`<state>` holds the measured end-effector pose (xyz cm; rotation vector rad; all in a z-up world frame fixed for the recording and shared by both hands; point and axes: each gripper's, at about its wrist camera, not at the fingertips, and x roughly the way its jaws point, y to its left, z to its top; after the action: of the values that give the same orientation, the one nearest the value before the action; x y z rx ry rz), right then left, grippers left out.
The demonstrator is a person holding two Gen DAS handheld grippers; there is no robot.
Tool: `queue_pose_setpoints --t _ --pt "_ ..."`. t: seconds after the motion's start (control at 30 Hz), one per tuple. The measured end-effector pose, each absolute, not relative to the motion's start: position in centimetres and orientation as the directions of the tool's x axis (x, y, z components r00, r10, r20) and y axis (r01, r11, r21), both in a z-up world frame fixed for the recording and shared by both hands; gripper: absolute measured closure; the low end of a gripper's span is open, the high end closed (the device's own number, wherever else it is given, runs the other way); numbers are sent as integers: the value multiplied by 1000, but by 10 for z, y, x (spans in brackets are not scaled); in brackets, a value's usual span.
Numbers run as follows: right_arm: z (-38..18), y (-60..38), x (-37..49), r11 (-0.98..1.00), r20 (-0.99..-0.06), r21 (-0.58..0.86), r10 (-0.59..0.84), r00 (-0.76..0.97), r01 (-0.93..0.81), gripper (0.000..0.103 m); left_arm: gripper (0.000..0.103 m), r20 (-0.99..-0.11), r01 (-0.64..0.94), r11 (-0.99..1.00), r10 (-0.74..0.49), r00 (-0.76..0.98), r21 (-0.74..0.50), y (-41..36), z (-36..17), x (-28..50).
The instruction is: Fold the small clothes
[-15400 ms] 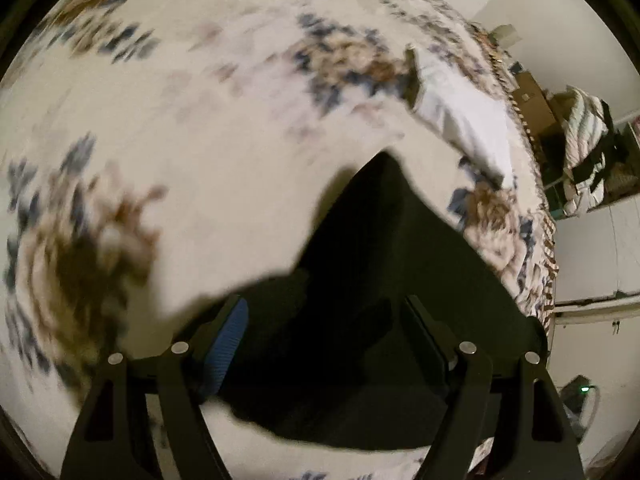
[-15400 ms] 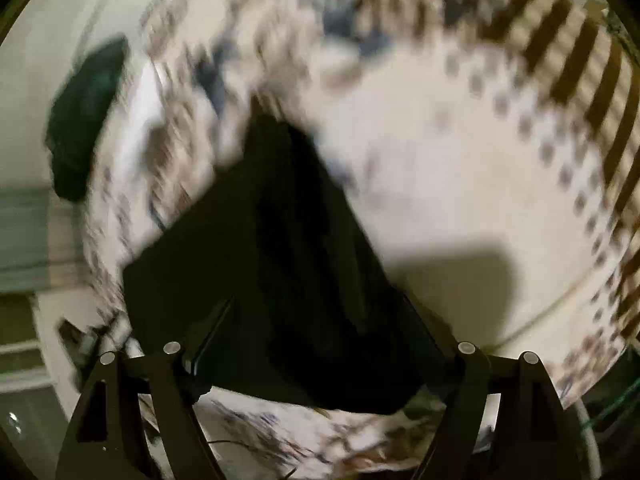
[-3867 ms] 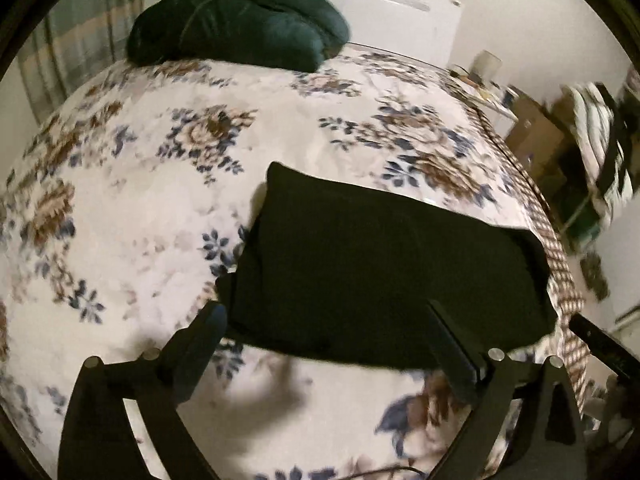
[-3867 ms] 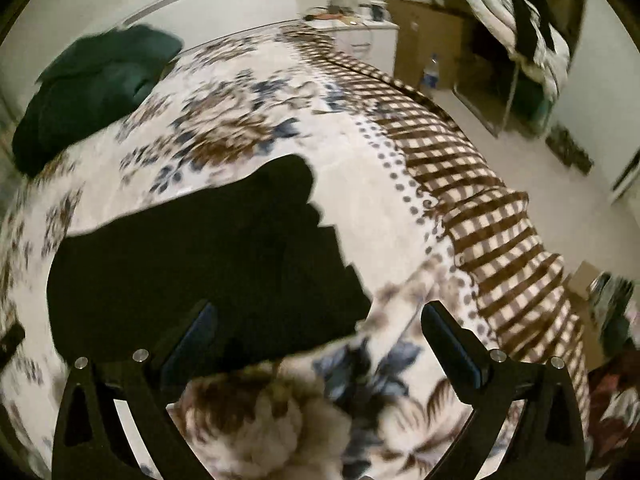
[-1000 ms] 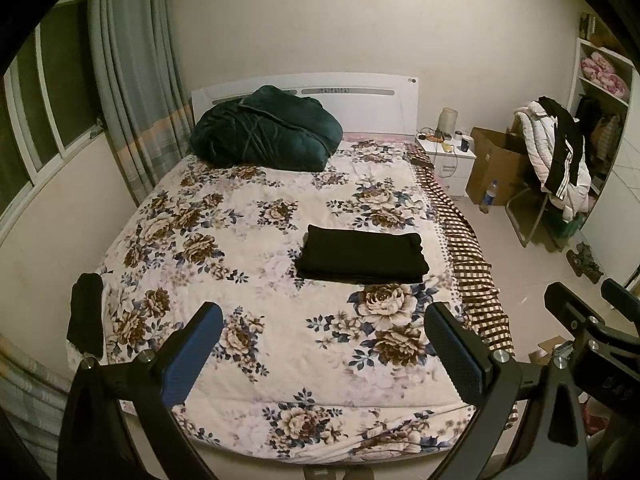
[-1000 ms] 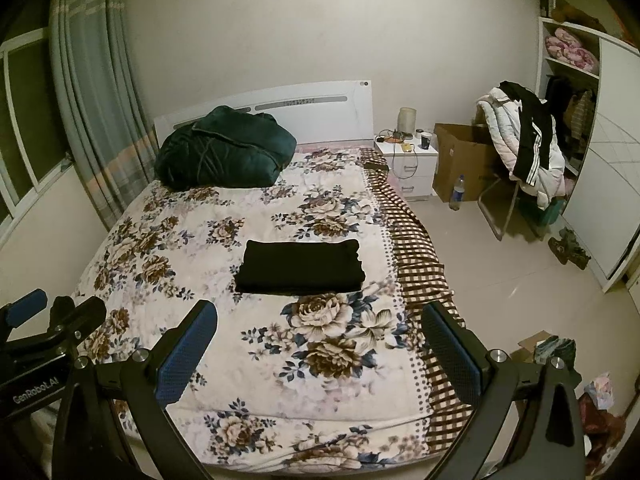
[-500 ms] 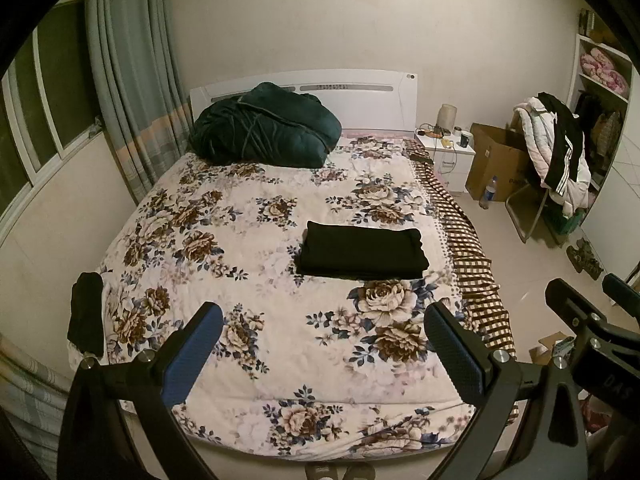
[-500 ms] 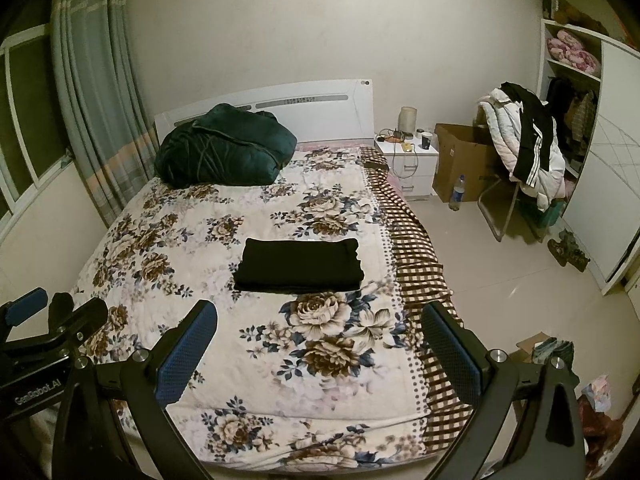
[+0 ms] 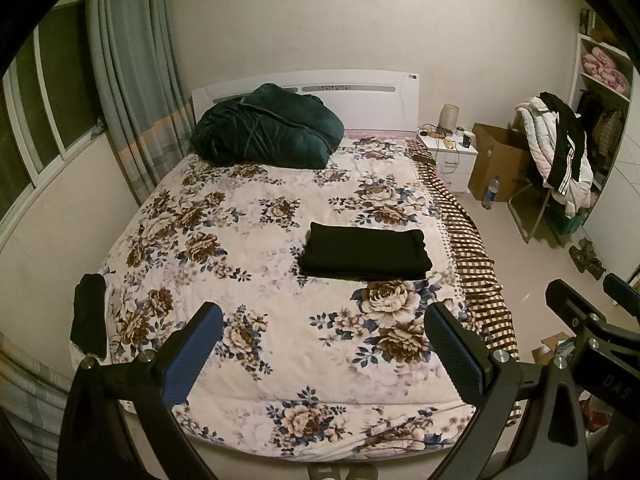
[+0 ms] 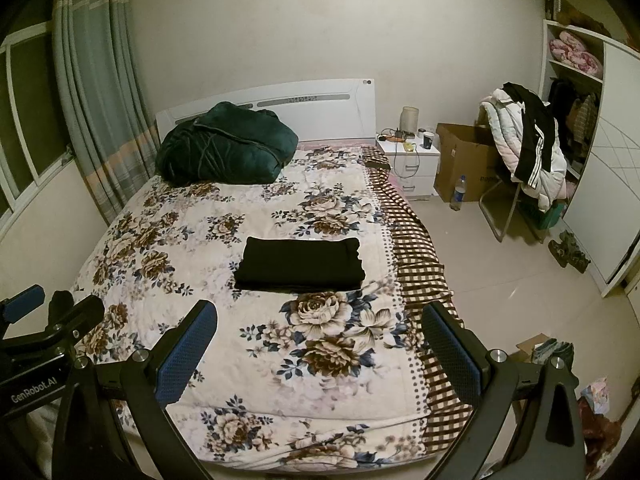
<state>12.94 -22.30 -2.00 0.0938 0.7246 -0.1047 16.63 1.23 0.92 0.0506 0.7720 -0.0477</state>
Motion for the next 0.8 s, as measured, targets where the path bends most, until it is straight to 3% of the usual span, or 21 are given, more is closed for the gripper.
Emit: queue_pose_setpoints --t 0.8 --pt "-21 -232 135 992 -667 53 -50 743 115 0 0 -690 62 997 -21 723 34 22 15 174"
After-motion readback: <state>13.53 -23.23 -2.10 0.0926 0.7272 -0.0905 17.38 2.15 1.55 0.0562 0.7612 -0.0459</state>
